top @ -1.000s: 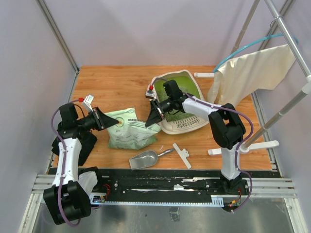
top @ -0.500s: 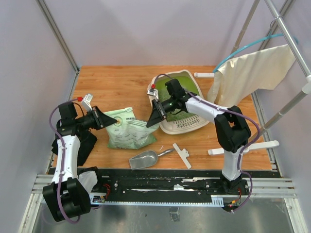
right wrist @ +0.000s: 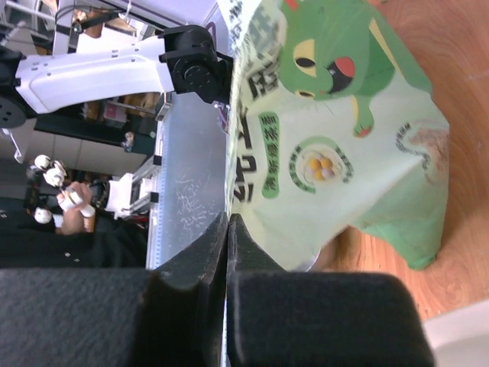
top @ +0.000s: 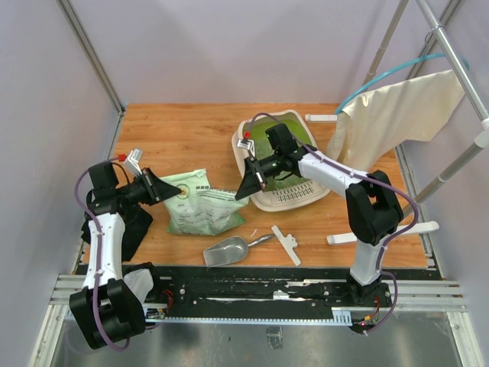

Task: Fill the litter box with clean litter
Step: Close the cat litter bag at the center of the board.

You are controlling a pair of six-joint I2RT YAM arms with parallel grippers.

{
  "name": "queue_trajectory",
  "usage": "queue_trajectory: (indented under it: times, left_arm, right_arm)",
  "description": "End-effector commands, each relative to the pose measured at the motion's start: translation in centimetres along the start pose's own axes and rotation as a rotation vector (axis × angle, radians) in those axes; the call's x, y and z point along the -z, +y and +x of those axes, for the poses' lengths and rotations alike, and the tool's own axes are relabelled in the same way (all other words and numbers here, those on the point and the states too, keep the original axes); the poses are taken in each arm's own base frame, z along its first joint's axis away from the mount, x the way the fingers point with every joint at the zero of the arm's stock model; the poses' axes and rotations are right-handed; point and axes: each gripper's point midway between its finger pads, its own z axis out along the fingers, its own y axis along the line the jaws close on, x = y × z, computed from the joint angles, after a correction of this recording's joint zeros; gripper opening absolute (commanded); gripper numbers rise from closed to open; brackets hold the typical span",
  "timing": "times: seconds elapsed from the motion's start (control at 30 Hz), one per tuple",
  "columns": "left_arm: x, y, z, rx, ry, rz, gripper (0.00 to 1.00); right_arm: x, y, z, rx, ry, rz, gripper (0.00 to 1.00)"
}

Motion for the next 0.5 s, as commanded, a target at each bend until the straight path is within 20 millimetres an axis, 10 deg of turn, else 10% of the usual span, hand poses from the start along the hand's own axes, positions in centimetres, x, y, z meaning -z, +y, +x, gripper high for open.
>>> queue_trajectory:
  times: [0.0,0.1,0.27,0.47]
  left_arm:
    - [0.8,1.0,-2.0,-0.070,-0.088,-0.047,0.01]
    - [0.7,-1.2,-2.0,-0.066,-0.109,0.106,0.00]
    - [0.9,-2.4,-1.6,-0.106,-0.111,0.181,0.01]
    - [0.9,-2.3,-1.6,-0.111,-0.112,0.173,0.01]
  right_arm:
    - [1.9,-2.5,1.0,-0.183,-0.007,0.084,0.01]
    - [1.2,-1.6,0.5,-0.033,0.020,0.104,0.07]
    - [0.7,-1.6,-3.1,0.222,-0.043,0.215,0.61]
    - [-0.1,-0.1,-7.5,0.343,-0.124,0.217,0.87]
